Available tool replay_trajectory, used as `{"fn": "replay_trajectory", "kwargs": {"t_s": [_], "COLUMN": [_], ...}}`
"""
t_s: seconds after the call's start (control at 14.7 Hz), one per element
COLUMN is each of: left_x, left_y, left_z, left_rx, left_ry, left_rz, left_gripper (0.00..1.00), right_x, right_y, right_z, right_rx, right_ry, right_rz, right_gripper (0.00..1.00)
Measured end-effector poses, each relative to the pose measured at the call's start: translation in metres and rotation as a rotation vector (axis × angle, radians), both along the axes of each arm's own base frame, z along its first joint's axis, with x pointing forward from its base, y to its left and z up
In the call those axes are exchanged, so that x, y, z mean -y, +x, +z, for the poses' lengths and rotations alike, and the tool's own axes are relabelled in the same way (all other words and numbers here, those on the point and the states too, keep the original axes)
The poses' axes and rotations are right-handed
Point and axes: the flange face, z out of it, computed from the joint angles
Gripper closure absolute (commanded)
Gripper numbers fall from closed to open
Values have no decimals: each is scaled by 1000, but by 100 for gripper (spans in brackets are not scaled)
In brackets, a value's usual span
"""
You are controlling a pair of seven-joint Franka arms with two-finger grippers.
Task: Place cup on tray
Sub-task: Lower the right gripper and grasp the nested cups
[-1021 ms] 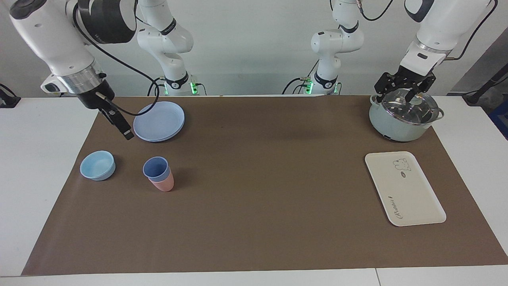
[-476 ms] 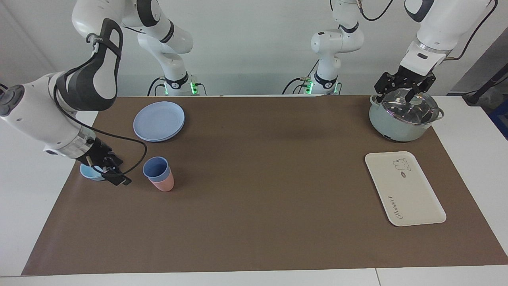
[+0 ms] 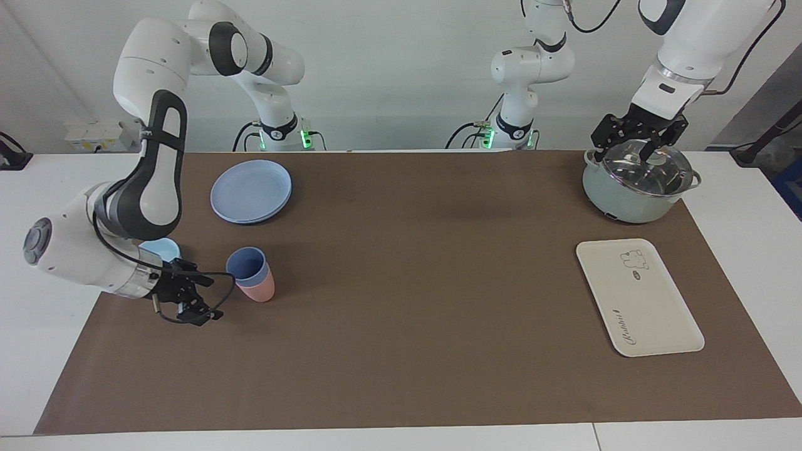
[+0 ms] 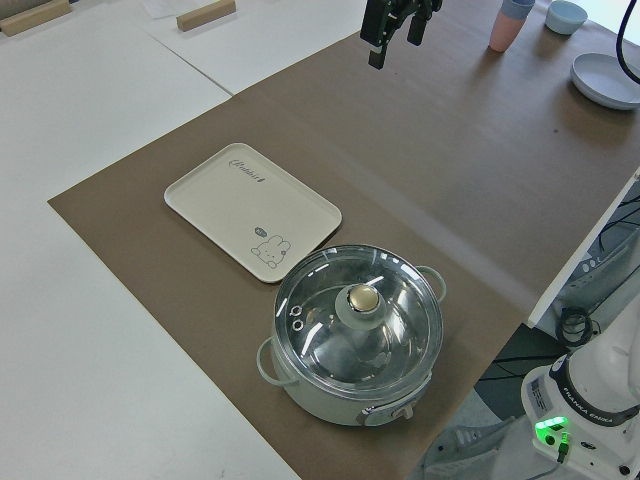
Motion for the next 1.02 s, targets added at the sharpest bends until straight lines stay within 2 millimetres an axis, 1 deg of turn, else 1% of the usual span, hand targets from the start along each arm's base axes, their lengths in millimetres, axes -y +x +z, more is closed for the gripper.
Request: {"fn": "replay_trajectory", "kwargs": {"t_s": [0.2, 0.54, 0.68, 1.02], "left_x": [0, 0, 0, 0], "left_y": [0, 0, 0, 0], "left_z": [0, 0, 0, 0], "left_rx": [0, 0, 0, 0], "left_ry": [0, 0, 0, 0], "left_rz": [0, 0, 0, 0], "left_gripper": [0, 0, 0, 0], "right_x": [-6, -13, -16, -26], "right_y": [0, -14, -18, -26], "right_z": [-18, -43, -48, -50], "right_rx": [-19, -76, -90, -107], "right_ry": [16, 85, 106, 150], "right_rz": [-5, -32, -42, -55], "right_gripper": [0, 0, 0, 0]}}
